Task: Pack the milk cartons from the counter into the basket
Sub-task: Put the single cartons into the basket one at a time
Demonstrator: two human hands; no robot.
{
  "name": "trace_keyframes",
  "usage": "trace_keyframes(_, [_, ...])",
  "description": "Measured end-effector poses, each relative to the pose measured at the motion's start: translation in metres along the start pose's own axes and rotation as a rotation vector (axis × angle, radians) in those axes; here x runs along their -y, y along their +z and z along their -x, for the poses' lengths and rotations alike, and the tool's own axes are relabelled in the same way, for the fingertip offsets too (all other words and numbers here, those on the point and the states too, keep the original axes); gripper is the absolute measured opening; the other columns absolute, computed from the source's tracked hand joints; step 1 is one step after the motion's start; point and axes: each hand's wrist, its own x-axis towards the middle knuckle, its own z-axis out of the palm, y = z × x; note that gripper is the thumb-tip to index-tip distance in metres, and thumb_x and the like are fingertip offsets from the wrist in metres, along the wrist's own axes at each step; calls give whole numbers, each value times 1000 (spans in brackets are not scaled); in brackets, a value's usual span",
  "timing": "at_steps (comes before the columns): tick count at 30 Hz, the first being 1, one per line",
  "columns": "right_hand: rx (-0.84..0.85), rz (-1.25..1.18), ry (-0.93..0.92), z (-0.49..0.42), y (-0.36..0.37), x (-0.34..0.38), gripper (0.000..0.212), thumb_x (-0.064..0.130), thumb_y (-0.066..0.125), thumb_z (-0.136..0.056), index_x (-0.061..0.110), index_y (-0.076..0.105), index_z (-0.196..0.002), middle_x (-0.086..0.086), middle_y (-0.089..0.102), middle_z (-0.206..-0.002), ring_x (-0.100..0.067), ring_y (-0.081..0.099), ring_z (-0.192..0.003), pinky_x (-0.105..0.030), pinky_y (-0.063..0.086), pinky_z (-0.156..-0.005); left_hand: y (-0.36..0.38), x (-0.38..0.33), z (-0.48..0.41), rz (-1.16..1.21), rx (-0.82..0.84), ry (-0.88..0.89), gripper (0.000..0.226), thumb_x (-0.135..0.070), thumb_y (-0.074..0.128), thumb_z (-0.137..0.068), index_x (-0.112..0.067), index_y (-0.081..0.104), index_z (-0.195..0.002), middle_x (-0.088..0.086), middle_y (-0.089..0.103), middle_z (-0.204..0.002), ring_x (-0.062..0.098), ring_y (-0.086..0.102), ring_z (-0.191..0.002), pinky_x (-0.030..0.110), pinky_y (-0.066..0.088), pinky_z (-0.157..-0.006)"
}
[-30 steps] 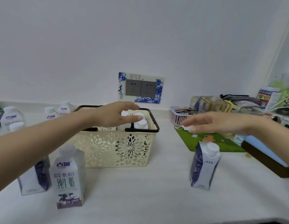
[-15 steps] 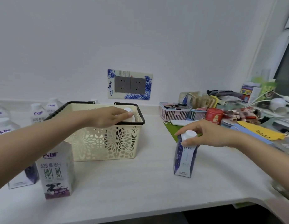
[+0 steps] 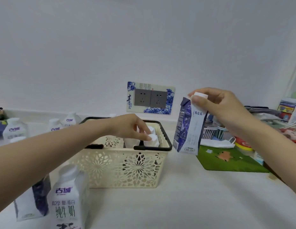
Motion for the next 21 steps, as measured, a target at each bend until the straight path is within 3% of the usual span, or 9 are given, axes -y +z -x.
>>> trace_keyframes(3, [-47,-23,-32,-18,11,1,28,42,65,-69,23,71,-89,11,74,-73,-1,67,-68,-14,54,-62,6,5,-14,65,5,80,19,-44,72,-78,-31,76,-92,-7,73,-92,-1,52,-68,15,42,-70])
trace_keyframes(5, [-72,-82,-25,-30,18,-4,31,44,66,-66,22,70,-88,9,74,-75,-6,68,-72,-24,56,-71,7,8,-20,117,27,124,3,-41,72,-78,-40,74,-80,-4,70,-80,6,49,-67,20,40,-68])
trace_keyframes(8, [-87,-158,15,-40,30,-9,36,43,67,-65,19,70,-91,3,73,-79,-9,67,-73,-31,57,-78,5,15,-28,173,30,141,25,-35,71,-82,-46,65,-59,-14,53,-58,10,42,-57,18,36,-58])
trace_keyframes(16, [-68,-157,14,-33,60,-29,13,29,68,-74,20,69,-83,14,72,-64,2,66,-60,-15,52,-59,6,26,-33,225,35,163,46,-18,61,-89,-47,61,-54,-6,48,-63,2,38,-48,13,33,-55])
trace_keyframes(21, [36,-33,41,-23,69,-38,26,40,72,-59,25,74,-80,12,76,-77,1,67,-71,-18,56,-64,7,29,-35,237,36,164,21,-25,65,-88,-38,64,-72,-11,48,-61,2,38,-50,14,33,-54])
